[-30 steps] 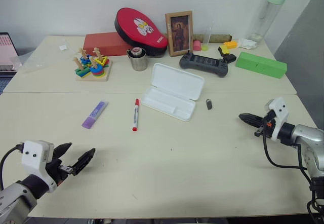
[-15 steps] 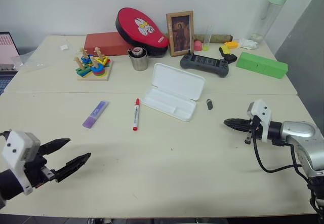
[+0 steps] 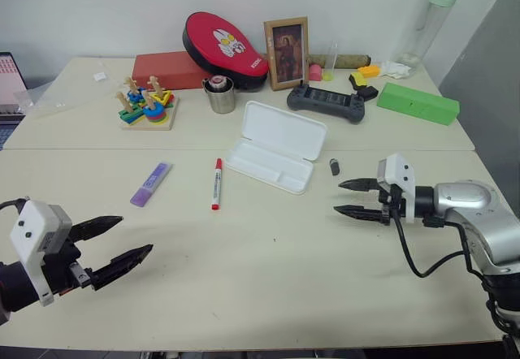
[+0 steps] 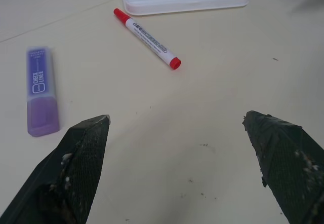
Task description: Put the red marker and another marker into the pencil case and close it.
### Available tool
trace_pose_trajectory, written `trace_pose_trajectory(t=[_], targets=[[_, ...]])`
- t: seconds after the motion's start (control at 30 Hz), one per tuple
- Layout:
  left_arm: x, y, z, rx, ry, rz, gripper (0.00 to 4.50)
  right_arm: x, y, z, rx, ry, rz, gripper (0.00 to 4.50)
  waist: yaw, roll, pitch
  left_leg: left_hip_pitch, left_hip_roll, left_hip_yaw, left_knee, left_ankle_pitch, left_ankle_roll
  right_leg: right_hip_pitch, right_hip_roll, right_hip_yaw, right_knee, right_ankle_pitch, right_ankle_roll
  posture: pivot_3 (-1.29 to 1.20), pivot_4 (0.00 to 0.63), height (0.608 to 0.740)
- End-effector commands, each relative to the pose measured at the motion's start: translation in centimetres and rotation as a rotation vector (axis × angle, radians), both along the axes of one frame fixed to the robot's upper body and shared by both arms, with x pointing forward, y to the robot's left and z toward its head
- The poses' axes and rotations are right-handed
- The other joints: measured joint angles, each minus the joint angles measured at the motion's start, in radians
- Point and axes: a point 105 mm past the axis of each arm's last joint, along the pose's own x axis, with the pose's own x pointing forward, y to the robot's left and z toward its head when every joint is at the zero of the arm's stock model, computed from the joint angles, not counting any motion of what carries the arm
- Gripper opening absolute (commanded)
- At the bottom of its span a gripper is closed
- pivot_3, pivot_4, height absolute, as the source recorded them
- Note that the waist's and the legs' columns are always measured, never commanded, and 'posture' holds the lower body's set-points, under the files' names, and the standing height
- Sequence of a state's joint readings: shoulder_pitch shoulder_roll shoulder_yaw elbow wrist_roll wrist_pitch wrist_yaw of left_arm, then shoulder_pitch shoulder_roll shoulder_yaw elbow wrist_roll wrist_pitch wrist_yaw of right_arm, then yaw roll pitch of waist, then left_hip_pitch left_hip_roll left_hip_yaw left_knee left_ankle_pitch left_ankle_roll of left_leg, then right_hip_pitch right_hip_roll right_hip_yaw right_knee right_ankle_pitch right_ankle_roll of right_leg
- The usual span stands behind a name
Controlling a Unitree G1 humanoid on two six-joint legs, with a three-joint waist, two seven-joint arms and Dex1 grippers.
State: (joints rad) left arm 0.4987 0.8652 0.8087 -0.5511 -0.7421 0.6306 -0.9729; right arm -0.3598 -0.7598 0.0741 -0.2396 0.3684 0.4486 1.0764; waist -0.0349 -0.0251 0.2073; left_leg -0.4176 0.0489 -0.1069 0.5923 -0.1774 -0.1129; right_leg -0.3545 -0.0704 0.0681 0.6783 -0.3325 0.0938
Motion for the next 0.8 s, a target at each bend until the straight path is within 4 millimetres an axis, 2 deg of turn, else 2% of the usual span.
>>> trace_pose_trajectory(t=[0.03,0.1,0.23,0.37,0.57,0.8], targets=[[0.6,-0.6,0.7,0.009,-0.033,-0.022,4.5,0.1,2.3,0.8,0.0,-0.074,0.053,3.69,0.0,0.0,0.0,0.0,0.0,0.0,0.0,0.0,0.0,0.0,0.0,0.0,0.0,0.0,0.0,0.0,0.15,0.74],[0.7,-0.9,0.7,0.007,-0.037,-0.033,4.5,0.7,3.2,0.7,0.001,-0.085,0.052,4.09,0.0,0.0,0.0,0.0,0.0,0.0,0.0,0.0,0.0,0.0,0.0,0.0,0.0,0.0,0.0,0.0,0.15,0.74],[0.7,-1.1,0.7,0.011,-0.036,-0.035,4.5,2.3,5.2,0.5,-0.005,-0.103,0.028,4.09,-0.006,0.0,0.0,0.0,0.0,0.0,0.0,0.0,0.0,0.0,0.0,0.0,0.0,0.0,0.0,0.0,0.15,0.74],[0.7,-1.1,0.8,0.015,-0.038,-0.034,4.5,3.4,6.4,-0.2,-0.028,-0.092,0.002,4.09,-0.007,0.0,0.0,0.0,0.0,0.0,0.0,0.0,0.0,-0.001,0.0,0.0,0.0,0.0,0.0,0.0,0.15,0.74],[0.6,-1.1,0.8,0.017,-0.043,-0.025,4.5,3.7,7.5,-1.4,-0.036,-0.048,-0.015,4.09,-0.007,0.0,0.0,-0.001,0.0,0.0,-0.001,0.0,0.0,-0.001,0.0,0.0,0.0,0.0,0.0,0.0,0.15,0.74],[0.7,-1.1,0.9,0.017,-0.051,-0.015,4.5,4.4,7.8,-2.7,-0.097,-0.016,-0.053,4.09,-0.009,0.0,0.0,-0.001,0.0,0.0,0.0,0.0,0.0,-0.001,0.0,0.0,0.001,0.0,0.0,0.0,0.15,0.74]])
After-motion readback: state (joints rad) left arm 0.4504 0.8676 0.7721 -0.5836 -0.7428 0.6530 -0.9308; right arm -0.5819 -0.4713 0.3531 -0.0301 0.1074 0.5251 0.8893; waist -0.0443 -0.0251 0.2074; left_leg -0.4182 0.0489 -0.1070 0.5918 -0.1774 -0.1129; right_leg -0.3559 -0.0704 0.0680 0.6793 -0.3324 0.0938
